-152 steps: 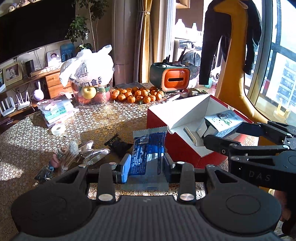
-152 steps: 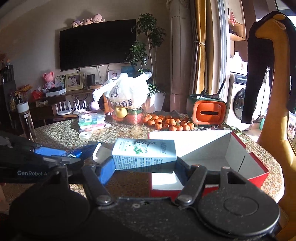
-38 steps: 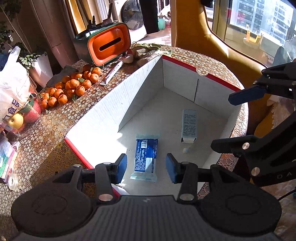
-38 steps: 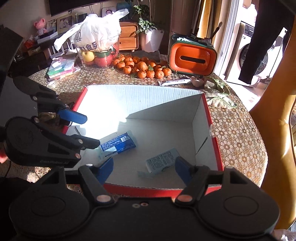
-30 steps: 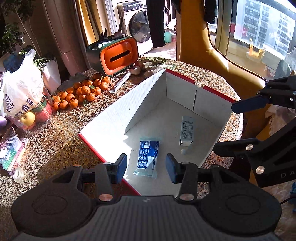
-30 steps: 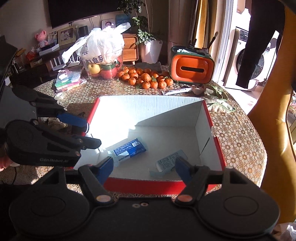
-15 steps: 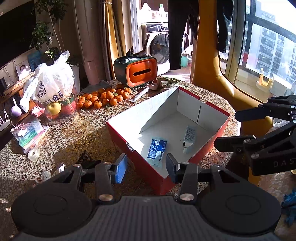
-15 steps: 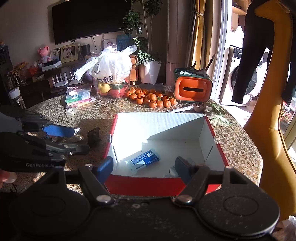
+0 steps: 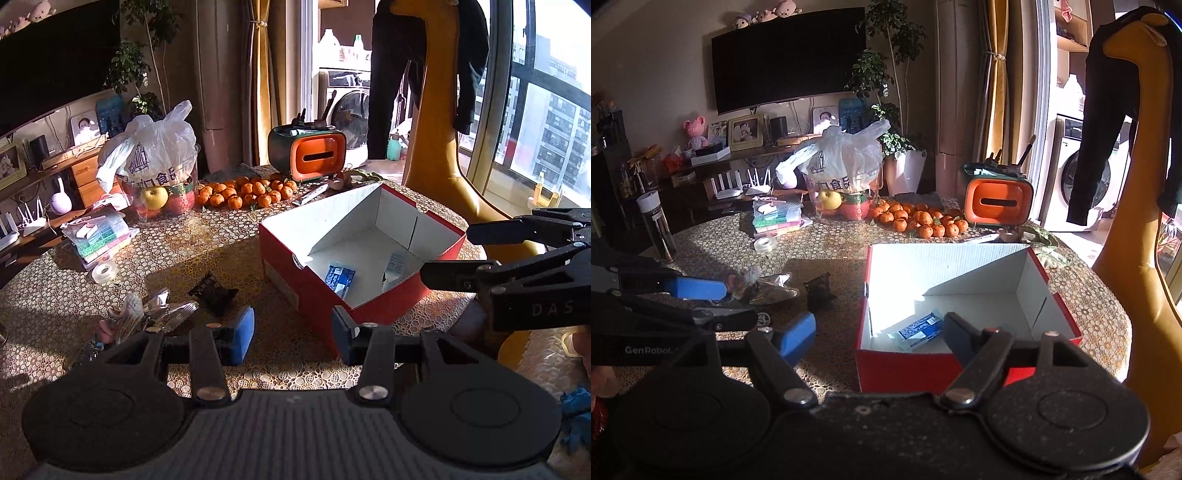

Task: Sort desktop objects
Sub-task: 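Withdraw both grippers from the box back toward the item pile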

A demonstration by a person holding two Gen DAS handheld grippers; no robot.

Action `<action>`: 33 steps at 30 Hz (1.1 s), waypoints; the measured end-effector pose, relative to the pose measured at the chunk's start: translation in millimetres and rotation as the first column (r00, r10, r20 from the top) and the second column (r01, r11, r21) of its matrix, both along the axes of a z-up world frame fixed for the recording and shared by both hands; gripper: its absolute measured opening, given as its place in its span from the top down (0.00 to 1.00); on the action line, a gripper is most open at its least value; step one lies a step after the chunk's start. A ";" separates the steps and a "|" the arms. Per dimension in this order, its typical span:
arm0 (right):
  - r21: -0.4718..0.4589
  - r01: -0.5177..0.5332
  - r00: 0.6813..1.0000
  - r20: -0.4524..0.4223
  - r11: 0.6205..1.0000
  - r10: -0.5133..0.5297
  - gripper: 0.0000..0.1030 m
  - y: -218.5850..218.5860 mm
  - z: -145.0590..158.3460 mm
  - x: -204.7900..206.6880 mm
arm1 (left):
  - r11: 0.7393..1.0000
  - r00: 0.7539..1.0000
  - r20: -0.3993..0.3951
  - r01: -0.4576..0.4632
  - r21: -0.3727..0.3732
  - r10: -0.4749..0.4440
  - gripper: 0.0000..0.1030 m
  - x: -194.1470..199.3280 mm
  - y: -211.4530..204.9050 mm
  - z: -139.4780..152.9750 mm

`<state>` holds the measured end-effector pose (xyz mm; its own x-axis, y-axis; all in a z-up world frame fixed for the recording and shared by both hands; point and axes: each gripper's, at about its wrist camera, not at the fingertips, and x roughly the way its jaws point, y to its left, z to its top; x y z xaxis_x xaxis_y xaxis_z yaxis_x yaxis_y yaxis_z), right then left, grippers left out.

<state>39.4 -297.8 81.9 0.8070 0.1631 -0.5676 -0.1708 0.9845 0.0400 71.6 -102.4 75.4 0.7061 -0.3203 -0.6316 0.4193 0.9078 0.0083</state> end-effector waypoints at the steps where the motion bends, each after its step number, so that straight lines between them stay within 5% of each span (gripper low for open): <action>1: 0.001 -0.009 1.000 0.005 1.000 0.009 0.24 3.4 -0.5 -1.4 | 1.000 1.000 0.004 -0.011 -0.003 0.011 0.57 -3.6 6.3 -1.4; 14: 0.051 -0.087 0.996 -0.005 0.995 0.087 0.20 46.7 -11.1 -8.7 | 0.994 0.995 0.000 -0.104 -0.016 0.104 0.57 -30.5 58.9 -10.6; 18: 0.049 -0.111 0.994 -0.002 0.993 0.111 0.19 57.6 -12.9 -9.6 | 0.992 0.992 0.015 -0.126 -0.030 0.127 0.43 -37.7 75.5 -12.8; 33: 0.017 -0.191 0.981 0.033 0.981 0.191 0.10 94.6 -23.4 -2.6 | 0.970 0.972 -0.008 -0.233 -0.070 0.233 0.25 -34.7 121.1 -26.1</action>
<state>36.8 -203.2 58.6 0.7768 0.3271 -0.5381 -0.3573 0.9326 0.0511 36.9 18.7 49.4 0.7667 -0.1902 -0.6132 0.1959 0.9789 -0.0586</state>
